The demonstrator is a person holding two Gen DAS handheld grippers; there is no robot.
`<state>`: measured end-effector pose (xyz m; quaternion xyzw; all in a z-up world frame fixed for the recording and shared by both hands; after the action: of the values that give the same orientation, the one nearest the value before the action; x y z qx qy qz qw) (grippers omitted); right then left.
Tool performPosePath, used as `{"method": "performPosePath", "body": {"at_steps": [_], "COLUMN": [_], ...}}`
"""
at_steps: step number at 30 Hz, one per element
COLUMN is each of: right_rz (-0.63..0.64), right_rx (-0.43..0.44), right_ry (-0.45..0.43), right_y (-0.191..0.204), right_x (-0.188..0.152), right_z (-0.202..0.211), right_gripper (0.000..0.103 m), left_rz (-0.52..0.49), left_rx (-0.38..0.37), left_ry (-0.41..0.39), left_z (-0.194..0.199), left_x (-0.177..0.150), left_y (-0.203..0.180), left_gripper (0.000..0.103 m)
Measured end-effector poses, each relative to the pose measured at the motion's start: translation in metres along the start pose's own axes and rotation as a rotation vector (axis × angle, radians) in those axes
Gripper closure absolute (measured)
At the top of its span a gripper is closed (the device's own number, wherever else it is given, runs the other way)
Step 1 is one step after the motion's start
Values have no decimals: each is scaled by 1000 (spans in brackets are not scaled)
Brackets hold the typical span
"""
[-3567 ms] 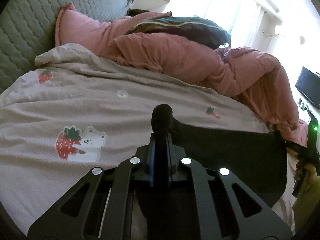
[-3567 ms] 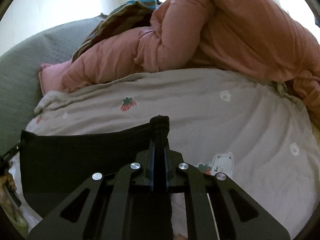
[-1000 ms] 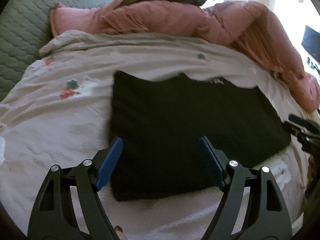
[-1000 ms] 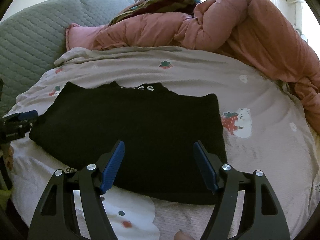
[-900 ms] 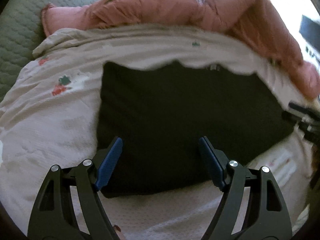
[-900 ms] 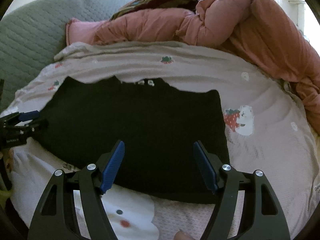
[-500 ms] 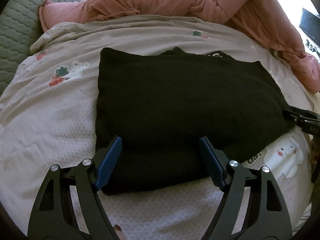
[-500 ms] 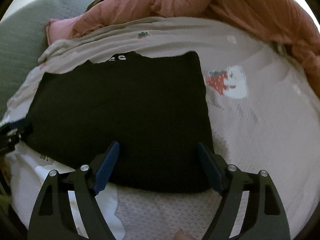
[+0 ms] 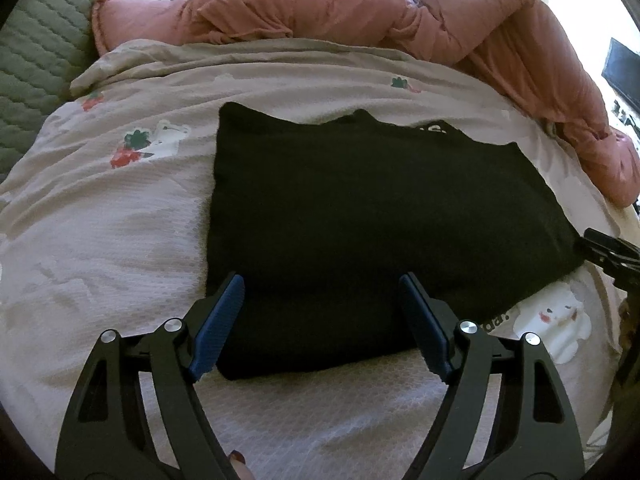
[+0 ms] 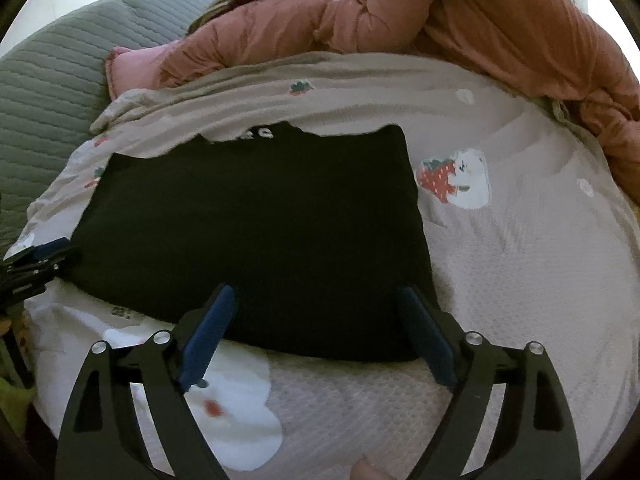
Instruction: Fold small clothes
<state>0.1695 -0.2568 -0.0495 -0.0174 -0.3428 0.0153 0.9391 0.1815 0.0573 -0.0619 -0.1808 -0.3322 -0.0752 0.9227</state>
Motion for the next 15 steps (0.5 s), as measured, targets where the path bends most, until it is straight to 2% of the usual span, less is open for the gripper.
{"method": "performPosePath", "body": {"at_steps": [1, 8, 10, 15], "right_rz": [2, 24, 33, 65], "right_rx": [4, 12, 15, 18], "right_ry": [-8, -53, -62, -85], "right_y": [2, 13, 17, 31], "right_x": [2, 11, 13, 18], "right_z": [4, 21, 25, 34], "right_gripper": [16, 11, 10, 8], "left_rz": [3, 23, 26, 39], "left_rx": [5, 17, 29, 45], "left_ry": [-5, -41, -47, -56], "left_z": [2, 18, 22, 29], "left_x": [0, 4, 5, 7], "left_y": [1, 4, 5, 9], "left_gripper": [24, 16, 10, 10]}}
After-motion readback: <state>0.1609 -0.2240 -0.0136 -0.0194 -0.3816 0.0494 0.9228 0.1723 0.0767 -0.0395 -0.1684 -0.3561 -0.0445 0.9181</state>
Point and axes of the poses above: each gripper's, at about its wrist camera, not at the fingertips, and z roughly against the way its jaws point, y to its left, x to its top, the point moved 3 cm from there along -z, roughly the way its jaws point, and after that the axes turned 14 degrees about -x, right-handed, at the moved point
